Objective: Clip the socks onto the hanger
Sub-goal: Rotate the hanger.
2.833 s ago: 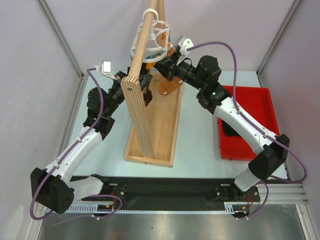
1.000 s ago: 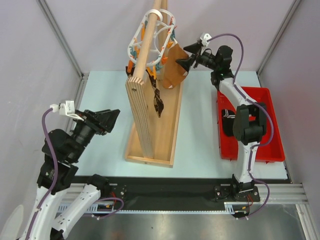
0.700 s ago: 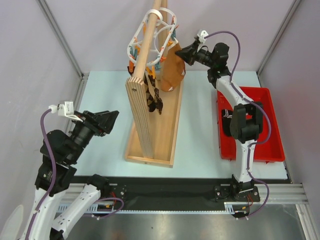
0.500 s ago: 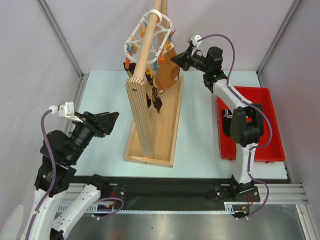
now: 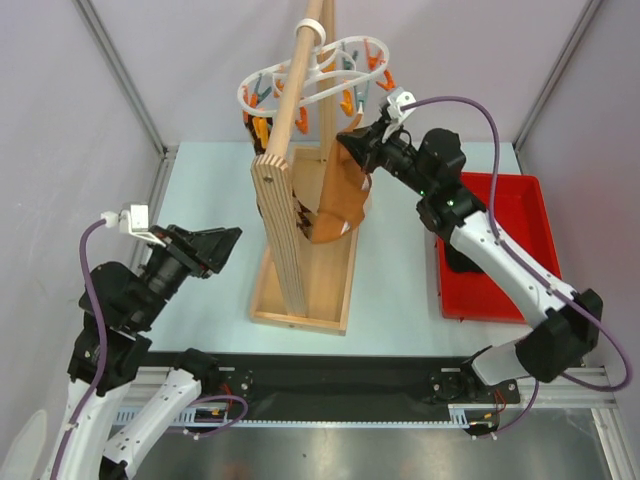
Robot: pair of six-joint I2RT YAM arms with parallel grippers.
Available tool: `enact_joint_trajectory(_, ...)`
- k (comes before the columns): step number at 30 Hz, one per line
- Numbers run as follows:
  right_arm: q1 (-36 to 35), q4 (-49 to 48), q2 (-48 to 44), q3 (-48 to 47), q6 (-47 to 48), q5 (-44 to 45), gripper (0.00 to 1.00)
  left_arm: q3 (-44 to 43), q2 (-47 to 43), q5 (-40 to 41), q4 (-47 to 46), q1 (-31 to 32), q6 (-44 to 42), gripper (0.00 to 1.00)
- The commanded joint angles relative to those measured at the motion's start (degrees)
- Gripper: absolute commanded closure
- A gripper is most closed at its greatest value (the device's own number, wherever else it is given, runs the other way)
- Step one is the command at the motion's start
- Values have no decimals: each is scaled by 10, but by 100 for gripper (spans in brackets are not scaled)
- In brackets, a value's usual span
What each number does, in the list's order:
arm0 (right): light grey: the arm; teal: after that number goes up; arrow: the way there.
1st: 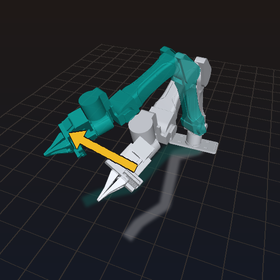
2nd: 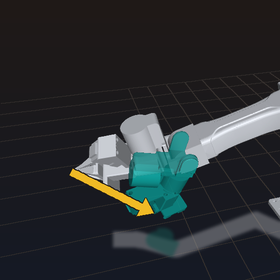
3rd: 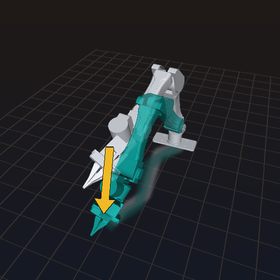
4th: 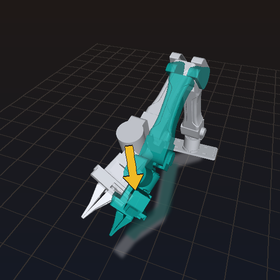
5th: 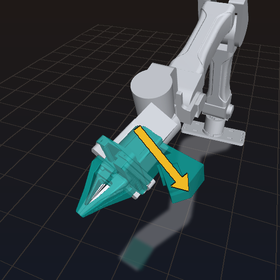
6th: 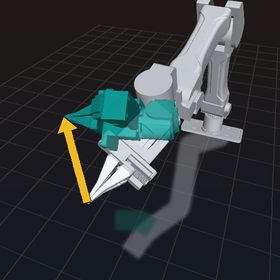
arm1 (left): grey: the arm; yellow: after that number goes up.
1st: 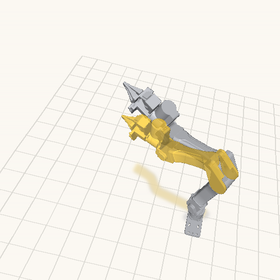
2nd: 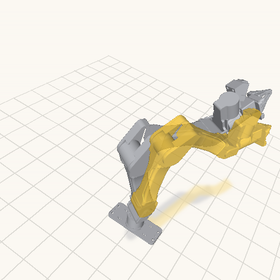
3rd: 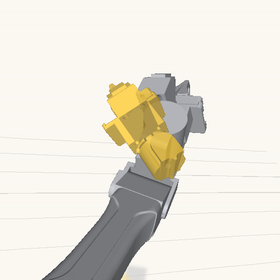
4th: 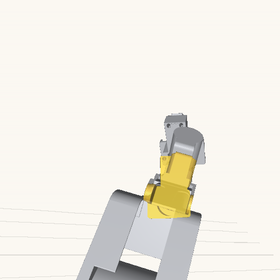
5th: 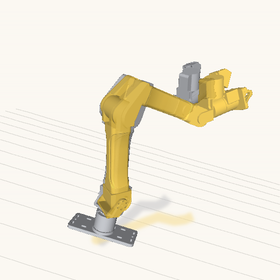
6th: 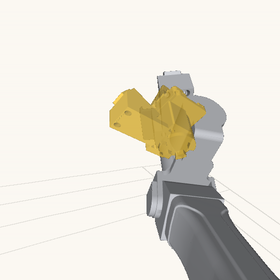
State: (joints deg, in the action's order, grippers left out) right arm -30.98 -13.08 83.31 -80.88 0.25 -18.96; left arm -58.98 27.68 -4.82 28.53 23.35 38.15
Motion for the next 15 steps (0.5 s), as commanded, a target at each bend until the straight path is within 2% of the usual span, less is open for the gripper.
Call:
enact_joint_trajectory(1, -18, 30, -38, 30, -19, 108, 95, -6, 25, -33, -9, 2, 28, 42)
enact_joint_trajectory(8, -43, 31, -75, 64, -24, 127, 91, -2, 61, -62, -81, 2, 30, 45)
enact_joint_trajectory(15, -44, 38, -85, 85, -27, 139, 89, 26, 146, -113, -257, 2, 13, 48)
